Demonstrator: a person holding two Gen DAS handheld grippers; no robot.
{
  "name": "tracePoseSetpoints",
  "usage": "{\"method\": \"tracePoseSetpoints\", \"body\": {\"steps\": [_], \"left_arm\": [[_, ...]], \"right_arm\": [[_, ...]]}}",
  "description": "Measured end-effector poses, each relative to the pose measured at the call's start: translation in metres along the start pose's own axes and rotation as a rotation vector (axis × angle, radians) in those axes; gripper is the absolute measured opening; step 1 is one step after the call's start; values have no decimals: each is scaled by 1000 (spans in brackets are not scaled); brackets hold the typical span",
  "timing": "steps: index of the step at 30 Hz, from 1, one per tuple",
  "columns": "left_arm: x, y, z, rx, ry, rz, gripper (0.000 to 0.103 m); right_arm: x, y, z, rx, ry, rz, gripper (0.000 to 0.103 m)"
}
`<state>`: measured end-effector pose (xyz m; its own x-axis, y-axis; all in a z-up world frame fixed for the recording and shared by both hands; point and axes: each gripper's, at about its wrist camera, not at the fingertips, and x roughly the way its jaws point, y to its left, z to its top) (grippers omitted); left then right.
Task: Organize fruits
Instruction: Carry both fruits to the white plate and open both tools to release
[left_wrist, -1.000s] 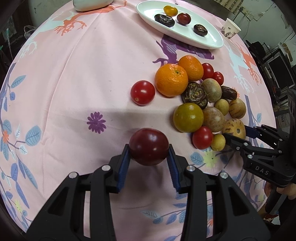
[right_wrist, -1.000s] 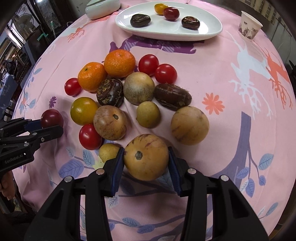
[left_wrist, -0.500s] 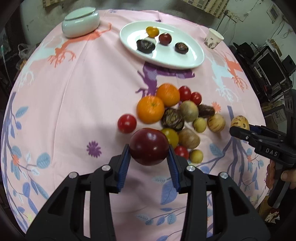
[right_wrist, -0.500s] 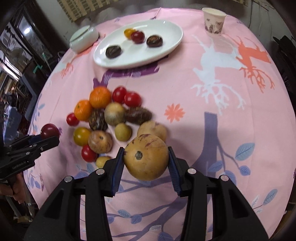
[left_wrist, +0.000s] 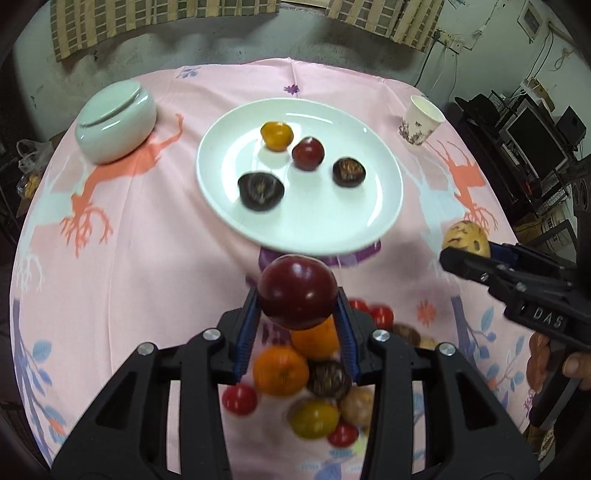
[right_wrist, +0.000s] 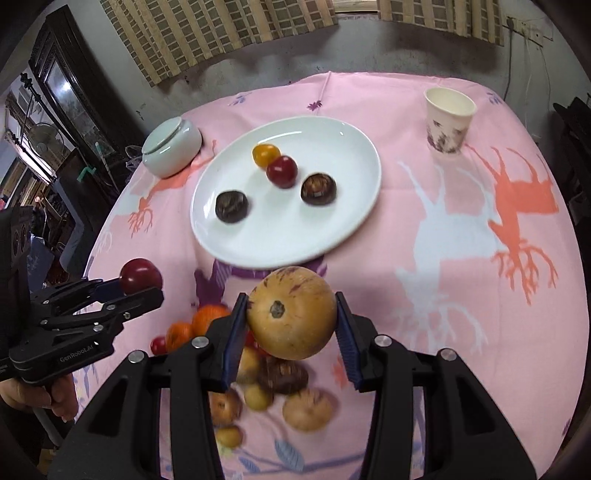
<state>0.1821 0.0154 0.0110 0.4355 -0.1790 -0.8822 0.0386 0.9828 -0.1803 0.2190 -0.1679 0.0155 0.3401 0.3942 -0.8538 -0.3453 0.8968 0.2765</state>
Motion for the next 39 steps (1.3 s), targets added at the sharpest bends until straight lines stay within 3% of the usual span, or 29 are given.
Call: {"method": "tracePoseSetpoints", "body": {"steps": [5, 12, 16, 18, 21, 24, 25, 26, 27, 33, 39], "left_arm": [[33, 1, 33, 0, 18, -4, 40], [78, 2, 47, -14, 76, -17, 40], [92, 0, 53, -21, 93, 2, 41], [94, 1, 57, -27, 106, 17, 47], [81, 1, 61, -45, 58, 17, 60], [69, 4, 61, -53, 45, 17, 60], [65, 6, 60, -58, 43, 18, 61], [59, 7, 56, -65, 41, 20, 61], [54, 9, 52, -70, 39, 23, 62], [26, 27, 7, -88, 42, 69, 66], [7, 46, -48, -146, 80, 97, 68]], "right_arm": [[35, -5, 29, -16, 15, -9, 46], [72, -10, 45, -56, 45, -27, 46], [85, -13, 50, -65, 32, -84, 46], [91, -14, 50, -75, 43, -109, 46], [89, -13, 48, -95, 32, -112, 46], [77, -15, 46, -77, -16, -81, 49], [72, -16, 46, -65, -26, -69, 52], [67, -17, 46, -52, -37, -65, 62], [61, -19, 45, -36, -56, -65, 63], [24, -35, 12, 68, -47, -43, 63], [-4, -49, -48, 140, 4, -53, 63]]}}
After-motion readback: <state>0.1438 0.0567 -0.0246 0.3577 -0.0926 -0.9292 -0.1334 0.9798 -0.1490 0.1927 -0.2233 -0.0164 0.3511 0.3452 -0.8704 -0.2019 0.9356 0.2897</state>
